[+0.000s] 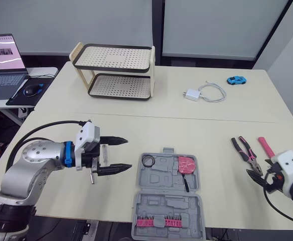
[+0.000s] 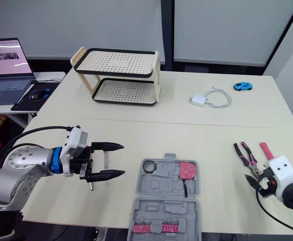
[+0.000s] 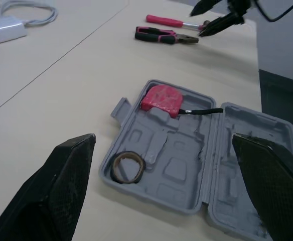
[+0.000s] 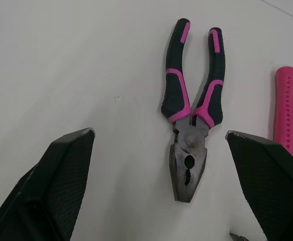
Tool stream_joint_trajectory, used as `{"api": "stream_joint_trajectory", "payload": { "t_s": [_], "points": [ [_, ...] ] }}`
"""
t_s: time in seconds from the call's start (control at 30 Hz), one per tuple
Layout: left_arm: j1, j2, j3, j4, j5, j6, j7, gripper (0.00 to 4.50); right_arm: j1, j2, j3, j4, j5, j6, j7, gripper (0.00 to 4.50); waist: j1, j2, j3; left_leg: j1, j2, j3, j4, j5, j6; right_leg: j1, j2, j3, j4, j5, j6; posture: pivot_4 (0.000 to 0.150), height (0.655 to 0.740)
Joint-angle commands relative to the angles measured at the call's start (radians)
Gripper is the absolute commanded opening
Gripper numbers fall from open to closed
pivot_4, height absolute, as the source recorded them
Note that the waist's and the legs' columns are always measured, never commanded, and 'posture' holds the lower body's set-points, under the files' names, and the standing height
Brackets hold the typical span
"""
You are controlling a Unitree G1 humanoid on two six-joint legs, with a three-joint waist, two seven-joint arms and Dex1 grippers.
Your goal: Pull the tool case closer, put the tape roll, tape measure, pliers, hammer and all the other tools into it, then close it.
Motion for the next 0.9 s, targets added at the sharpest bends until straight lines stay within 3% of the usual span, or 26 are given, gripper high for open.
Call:
{"api": "stream_joint_trajectory", "payload": {
  "t_s": [0.03,0.57,0.77,0.9],
  "points": [
    [-0.016,0.003,-0.025,0.000,-0.020,-0.040,-0.084,4.50,-0.046,0.013,0.020,0.047,-0.017,0.014,-0.048,4.46,-0.001,0.001,0.000,0.000,0.000,0.000,0.000,0.000,0.000,0.000,0.000,0.000,0.000,0.000,0.000,0.150,0.7350],
    [0.011,-0.075,-0.102,0.117,0.025,-0.283,-0.289,4.50,-0.190,0.022,0.045,0.315,-0.004,0.026,-0.055,4.46,-0.001,0.002,0.001,0.001,0.000,0.000,0.001,0.000,0.000,0.001,0.000,0.000,0.001,0.000,0.000,0.150,0.7350],
    [-0.006,-0.082,-0.118,0.141,0.037,-0.303,-0.293,4.50,-0.205,0.024,0.053,0.351,-0.001,0.012,-0.050,2.65,-0.001,0.002,0.001,0.001,0.000,-0.001,0.002,0.000,0.000,0.002,0.000,0.000,0.001,0.000,0.000,0.150,0.7350],
    [-0.024,-0.083,-0.118,0.138,0.039,-0.295,-0.281,4.50,-0.203,0.026,0.047,0.348,0.007,-0.004,-0.048,2.12,-0.001,0.002,0.001,0.001,0.000,-0.001,0.002,0.000,0.000,0.002,0.000,0.000,0.001,0.000,0.000,0.150,0.7350]
  ]
}}
